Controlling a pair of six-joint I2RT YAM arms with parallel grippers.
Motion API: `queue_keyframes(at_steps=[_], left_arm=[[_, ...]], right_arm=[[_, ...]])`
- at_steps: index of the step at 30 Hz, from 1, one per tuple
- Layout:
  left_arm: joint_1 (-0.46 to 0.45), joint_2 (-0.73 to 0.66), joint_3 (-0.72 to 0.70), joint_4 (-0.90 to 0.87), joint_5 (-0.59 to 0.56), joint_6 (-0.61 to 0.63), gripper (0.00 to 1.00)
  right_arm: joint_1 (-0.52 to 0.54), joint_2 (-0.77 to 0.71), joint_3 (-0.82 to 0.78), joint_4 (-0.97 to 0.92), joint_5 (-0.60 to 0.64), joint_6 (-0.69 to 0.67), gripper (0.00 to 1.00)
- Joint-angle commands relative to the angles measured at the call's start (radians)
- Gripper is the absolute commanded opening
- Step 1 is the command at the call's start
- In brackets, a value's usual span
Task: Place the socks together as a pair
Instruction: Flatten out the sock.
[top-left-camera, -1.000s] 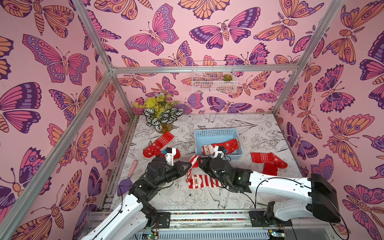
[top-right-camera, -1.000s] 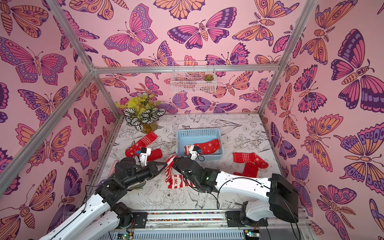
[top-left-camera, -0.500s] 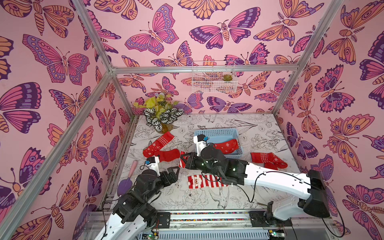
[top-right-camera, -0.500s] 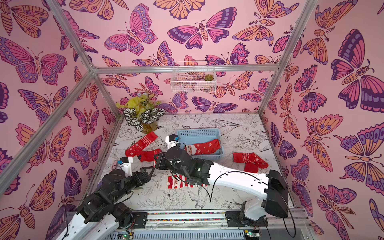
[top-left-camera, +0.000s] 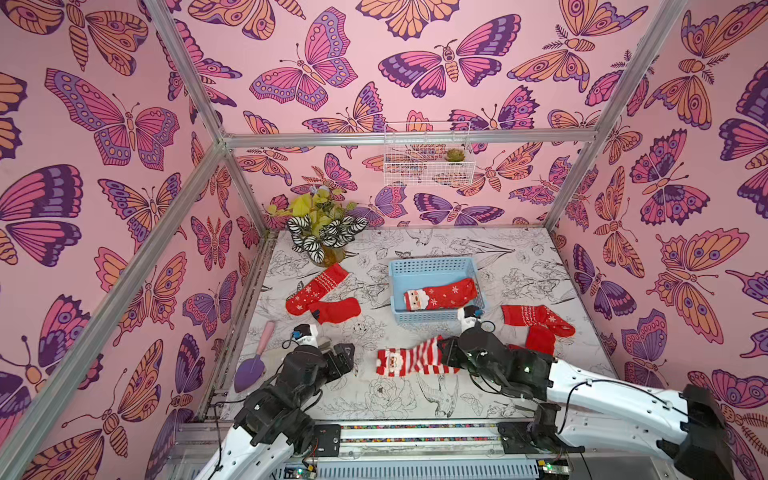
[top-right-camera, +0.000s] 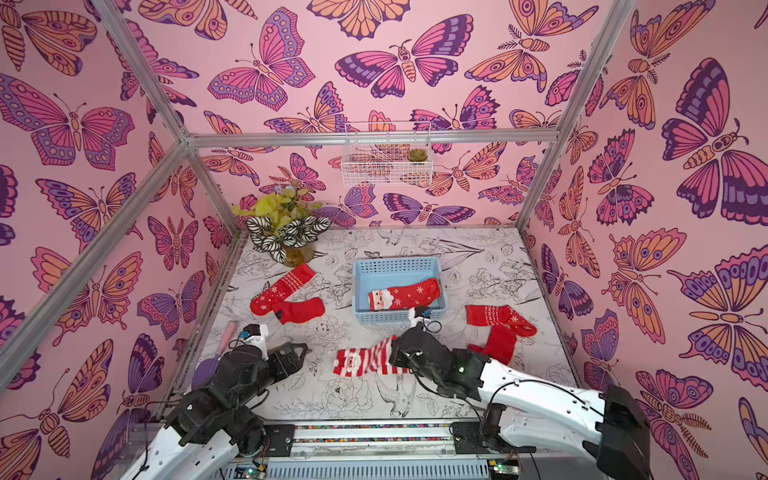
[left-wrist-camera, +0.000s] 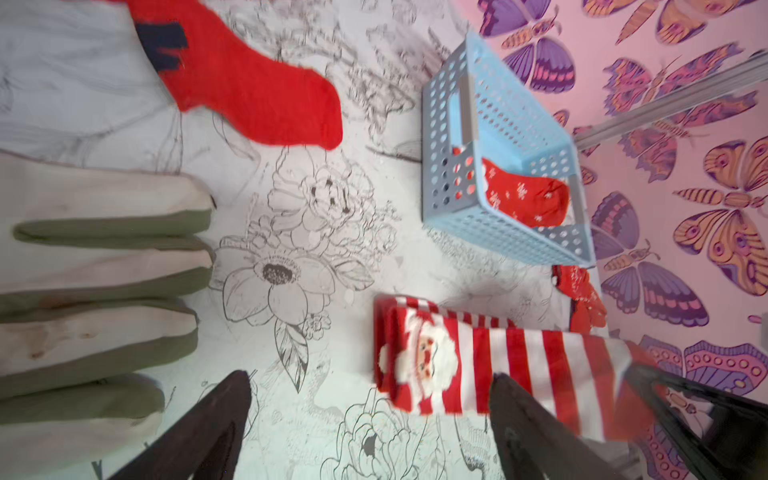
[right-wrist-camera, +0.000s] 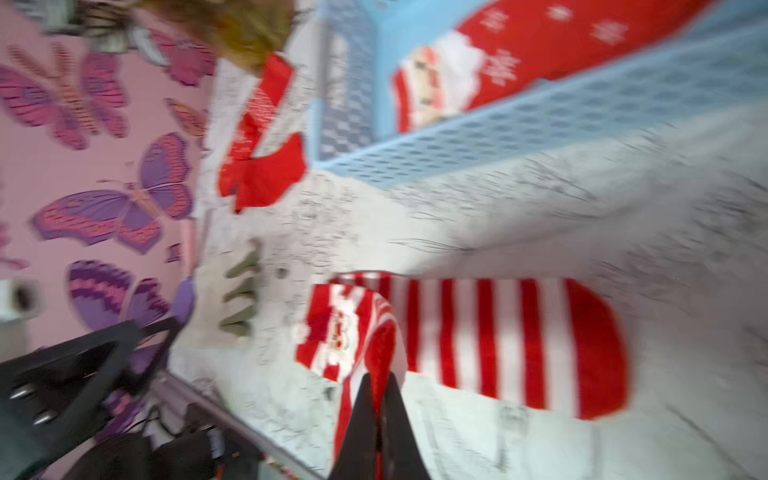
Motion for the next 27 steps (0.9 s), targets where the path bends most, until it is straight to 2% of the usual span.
queue_keyframes(at_steps=[1,6,11,13,17,20,24,27], left_arm=[[-0.004,0.037,-0.046,0.104,0.155,-0.041,0.91],[-0.004,0.077,-0.148,0.204,0.282,-0.088,0.8],[-0.005,0.147,-0.183,0.372,0.417,-0.077,0.65],[-0.005,0.199,-0.161,0.406,0.438,-0.061,0.61],[-0.012,0.333,-0.085,0.447,0.451,-0.008,0.46],[-0.046,0.456,0.01,0.467,0.455,0.047,0.47],[-0.137,0.618,0.103,0.469,0.358,0.094,0.47],[-0.207,0.745,0.164,0.468,0.286,0.133,0.39]], right_arm=[[-0.107,-0.067,-0.119,-0.074,-0.065,0.017,0.0],[-0.22,-0.194,-0.214,-0.131,-0.105,-0.031,0.0],[-0.248,-0.23,-0.237,-0.106,-0.156,-0.045,0.0],[-0.25,-0.214,-0.229,-0.109,-0.152,-0.058,0.0],[-0.252,-0.154,-0.18,-0.173,-0.117,-0.089,0.0],[-0.253,-0.114,-0.148,-0.187,-0.113,-0.105,0.0],[-0.252,-0.077,-0.12,-0.187,-0.114,-0.116,0.0],[-0.252,-0.061,-0.108,-0.195,-0.108,-0.117,0.0]])
